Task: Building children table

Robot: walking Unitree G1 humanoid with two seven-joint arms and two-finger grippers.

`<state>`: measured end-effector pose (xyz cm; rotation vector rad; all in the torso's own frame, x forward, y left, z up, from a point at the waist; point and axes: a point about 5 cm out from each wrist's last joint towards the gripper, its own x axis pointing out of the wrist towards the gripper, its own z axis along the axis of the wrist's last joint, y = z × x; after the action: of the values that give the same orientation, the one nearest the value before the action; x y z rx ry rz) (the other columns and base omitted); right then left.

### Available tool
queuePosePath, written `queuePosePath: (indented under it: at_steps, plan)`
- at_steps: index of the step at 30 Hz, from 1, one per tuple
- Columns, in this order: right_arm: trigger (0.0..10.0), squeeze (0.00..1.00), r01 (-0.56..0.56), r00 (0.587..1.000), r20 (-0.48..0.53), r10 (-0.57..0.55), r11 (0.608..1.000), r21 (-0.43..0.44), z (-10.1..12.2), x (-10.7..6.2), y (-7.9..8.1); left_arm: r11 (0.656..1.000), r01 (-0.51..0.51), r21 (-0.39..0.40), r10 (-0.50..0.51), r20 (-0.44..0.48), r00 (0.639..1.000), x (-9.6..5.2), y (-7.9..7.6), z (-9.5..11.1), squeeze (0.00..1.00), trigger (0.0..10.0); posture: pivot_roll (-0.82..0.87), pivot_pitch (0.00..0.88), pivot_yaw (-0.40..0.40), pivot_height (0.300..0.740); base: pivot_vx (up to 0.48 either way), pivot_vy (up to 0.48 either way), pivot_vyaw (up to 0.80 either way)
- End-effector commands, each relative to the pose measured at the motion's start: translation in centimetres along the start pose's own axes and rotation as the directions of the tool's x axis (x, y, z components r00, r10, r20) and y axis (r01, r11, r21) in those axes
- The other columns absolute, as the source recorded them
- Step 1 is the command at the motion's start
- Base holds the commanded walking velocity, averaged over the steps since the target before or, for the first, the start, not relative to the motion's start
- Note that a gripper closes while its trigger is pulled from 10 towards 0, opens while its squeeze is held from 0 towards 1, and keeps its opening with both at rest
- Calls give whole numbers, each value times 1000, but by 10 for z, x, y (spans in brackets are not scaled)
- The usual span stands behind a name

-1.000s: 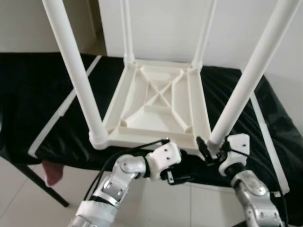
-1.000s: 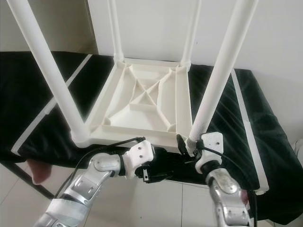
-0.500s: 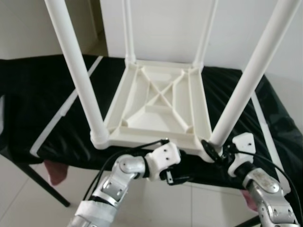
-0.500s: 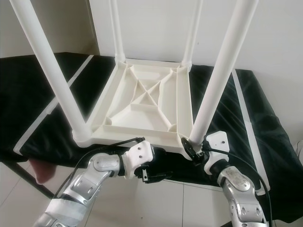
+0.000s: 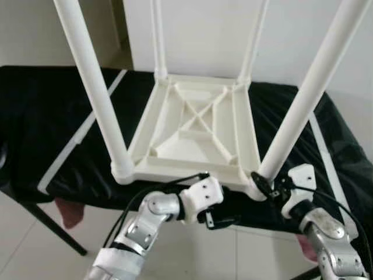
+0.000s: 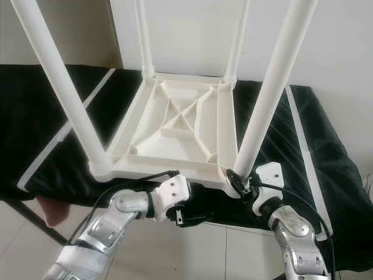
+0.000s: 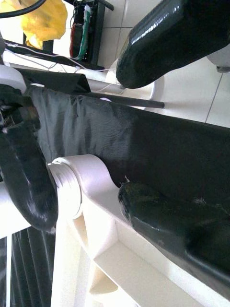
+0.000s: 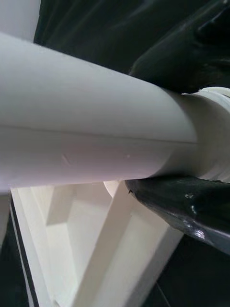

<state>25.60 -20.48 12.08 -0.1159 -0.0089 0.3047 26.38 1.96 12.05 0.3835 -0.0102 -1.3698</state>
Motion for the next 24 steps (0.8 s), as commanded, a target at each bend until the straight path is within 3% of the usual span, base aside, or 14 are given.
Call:
queuePosePath:
  at_steps: [1,4,7,8,13,19,24]
  plan:
    - [10000,0,54,996,-75,-54,999,-5,-12,-3,-4,999,-49,5,49,-9,999,0,1,-1,0,10000,-31,7,-3,740,0,0,0]
    - [10000,0,202,979,-51,-200,978,58,-10,-2,1,999,-51,9,51,-8,999,0,0,0,0,10000,-30,16,-7,740,0,0,0]
    - [10000,0,210,977,-50,-208,976,62,-10,-2,2,999,-52,9,52,-8,999,0,0,0,0,10000,-30,16,-7,740,0,0,0]
    - [10000,0,333,943,-65,-327,938,94,-12,-4,4,999,-55,2,55,-7,998,-1,-1,0,0,10000,-28,23,-8,740,0,0,0]
    - [10000,0,445,895,-89,-437,887,122,-14,-7,10,998,-57,-2,57,-7,998,-2,-1,-1,0,10000,-30,29,-6,740,0,0,0]
    - [10000,0,668,744,-151,-651,728,156,-11,-2,26,998,-56,-8,56,-6,998,-1,-2,0,0,10000,-34,35,1,740,0,0,0]
    - [10000,0,676,737,-142,-660,722,151,-9,2,30,999,-52,-5,52,-6,999,-1,-2,0,0,10000,-34,34,3,740,0,0,0]
